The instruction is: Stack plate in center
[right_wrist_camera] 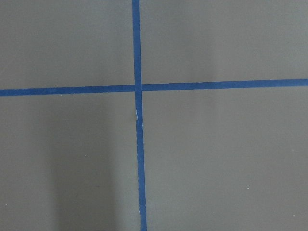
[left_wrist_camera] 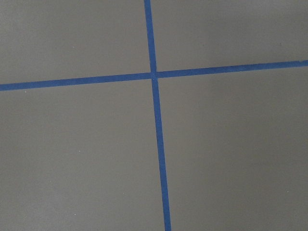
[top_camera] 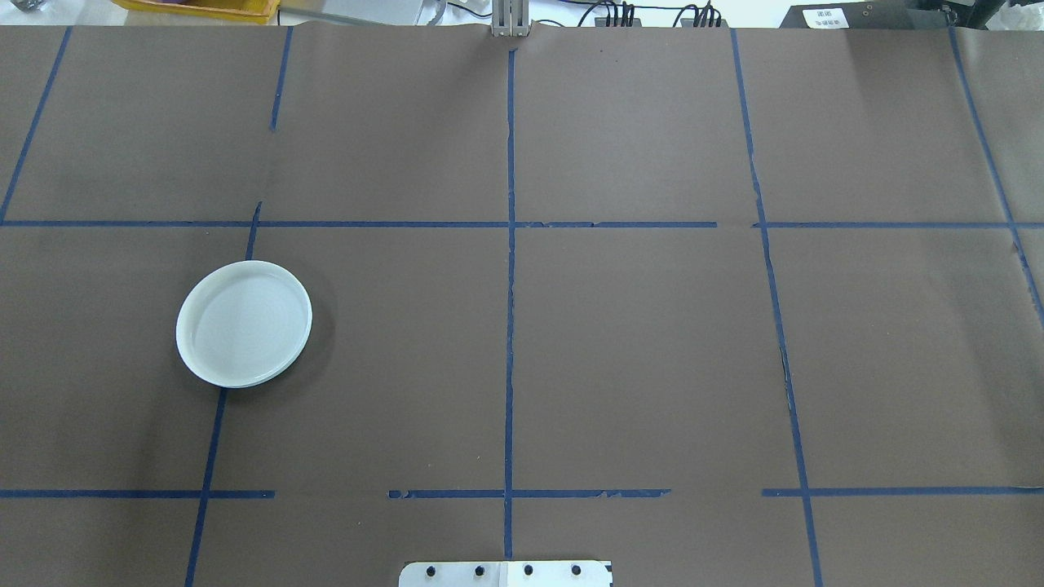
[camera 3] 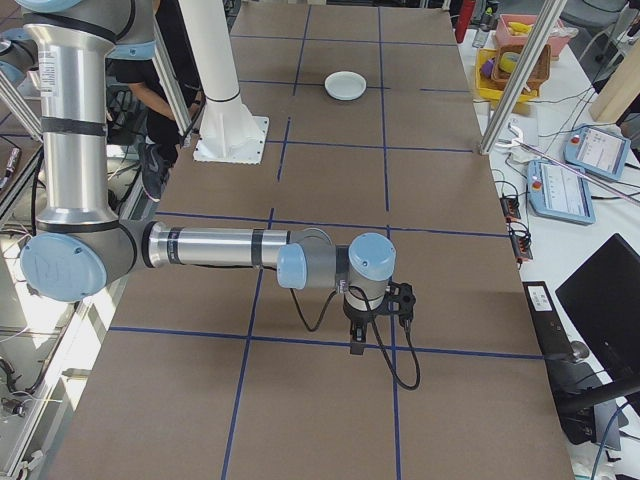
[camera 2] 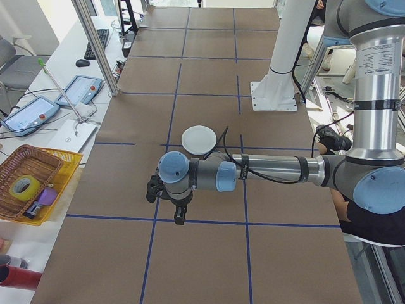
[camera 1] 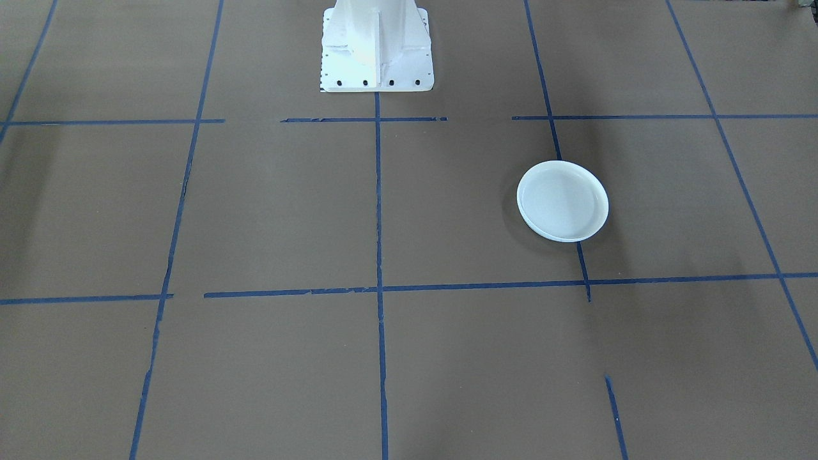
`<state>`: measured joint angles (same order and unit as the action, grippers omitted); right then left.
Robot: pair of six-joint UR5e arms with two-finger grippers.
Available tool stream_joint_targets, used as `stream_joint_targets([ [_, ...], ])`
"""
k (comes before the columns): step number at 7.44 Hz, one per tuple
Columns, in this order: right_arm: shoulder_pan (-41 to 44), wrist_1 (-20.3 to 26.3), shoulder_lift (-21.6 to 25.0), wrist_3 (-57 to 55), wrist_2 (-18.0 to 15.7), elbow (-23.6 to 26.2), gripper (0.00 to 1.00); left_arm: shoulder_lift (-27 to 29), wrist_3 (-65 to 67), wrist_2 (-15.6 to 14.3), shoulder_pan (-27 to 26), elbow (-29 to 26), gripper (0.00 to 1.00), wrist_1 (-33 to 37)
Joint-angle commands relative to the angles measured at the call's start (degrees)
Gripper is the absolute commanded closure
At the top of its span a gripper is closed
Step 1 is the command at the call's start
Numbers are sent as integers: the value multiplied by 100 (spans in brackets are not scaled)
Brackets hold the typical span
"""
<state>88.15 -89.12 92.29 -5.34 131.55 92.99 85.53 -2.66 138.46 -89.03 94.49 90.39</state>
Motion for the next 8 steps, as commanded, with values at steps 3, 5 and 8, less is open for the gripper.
stream_joint_targets([
  [3,0,0,0,6,-6,0,0,-1,3,-29,-9,-106,0,5],
  [5,0,0,0,6,3,0,0,8,3,-388,-27,-106,0,5],
  [8,0,0,0,-2,3,0,0,8,3,-390,-53,-98,0,-4],
])
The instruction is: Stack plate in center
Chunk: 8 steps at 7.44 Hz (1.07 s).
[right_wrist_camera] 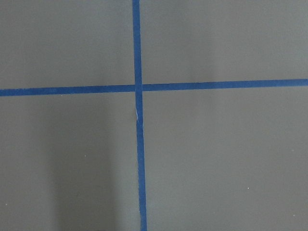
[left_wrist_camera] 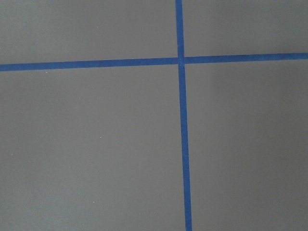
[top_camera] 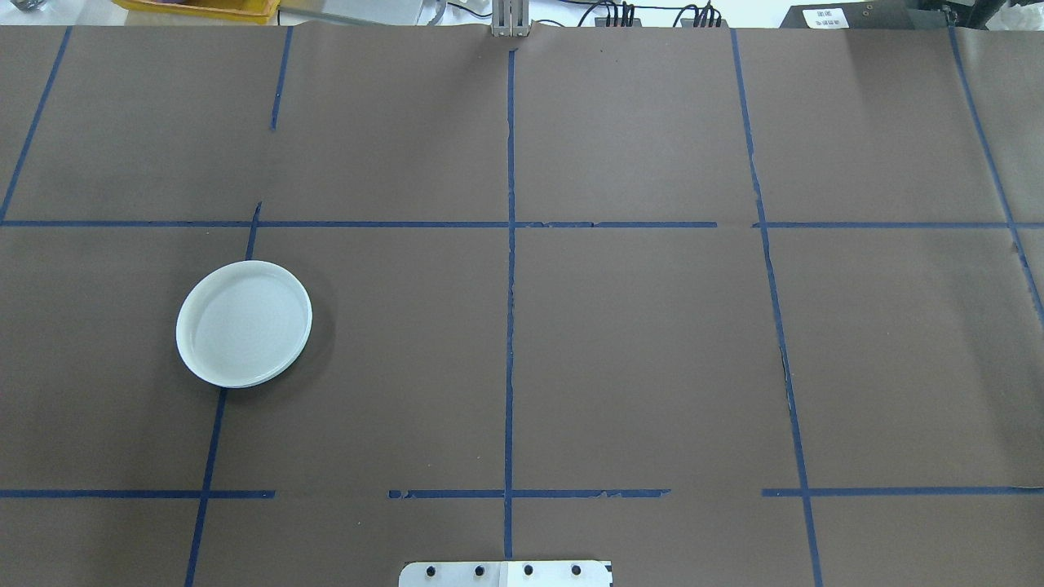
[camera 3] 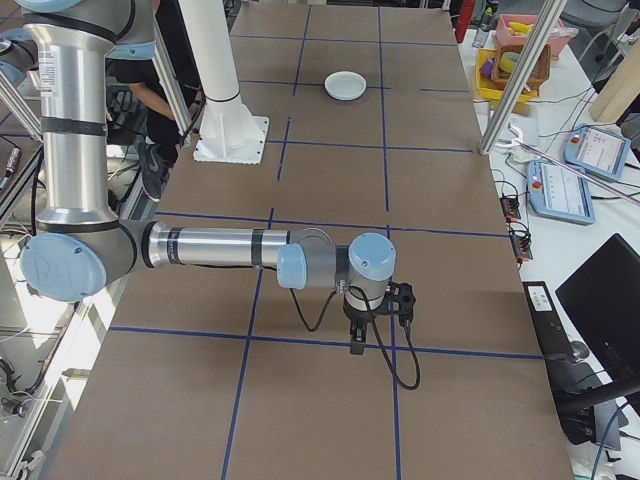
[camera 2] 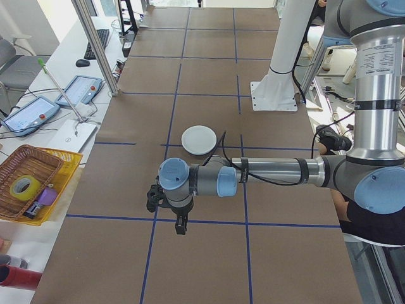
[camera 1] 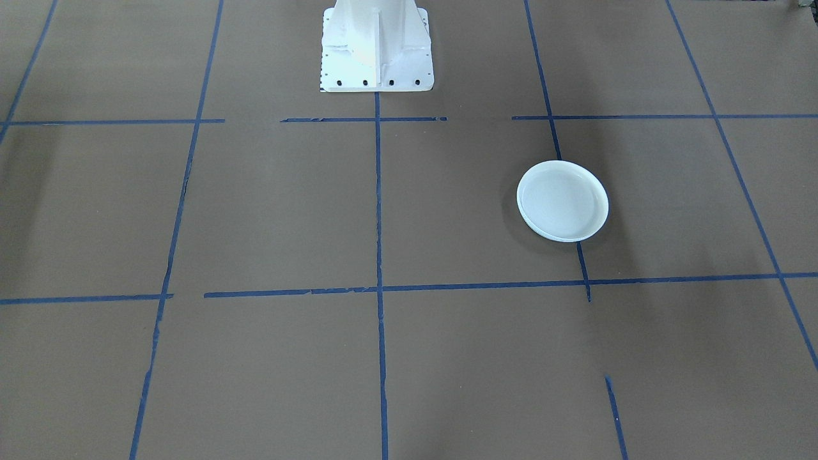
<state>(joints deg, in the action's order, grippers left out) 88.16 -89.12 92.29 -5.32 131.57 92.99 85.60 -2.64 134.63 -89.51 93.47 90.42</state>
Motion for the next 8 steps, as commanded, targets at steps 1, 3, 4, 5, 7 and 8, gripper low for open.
stream_joint_targets([
  [1,0,0,0,-4,-9,0,0,0,0,-7,-5,5,0,-16],
  [3,0,0,0,4,0,0,0,0,0,-7,-5,5,0,-16],
  [4,0,0,0,-4,0,0,0,0,0,-7,-5,13,0,-16],
  [5,0,0,0,4,0,0,0,0,0,-7,-22,14,0,-16],
  [7,0,0,0,4,-9,0,0,9,0,-7,-84,14,0,-16],
  [8,0,0,0,-4,0,0,0,9,0,-7,-84,14,0,-16],
])
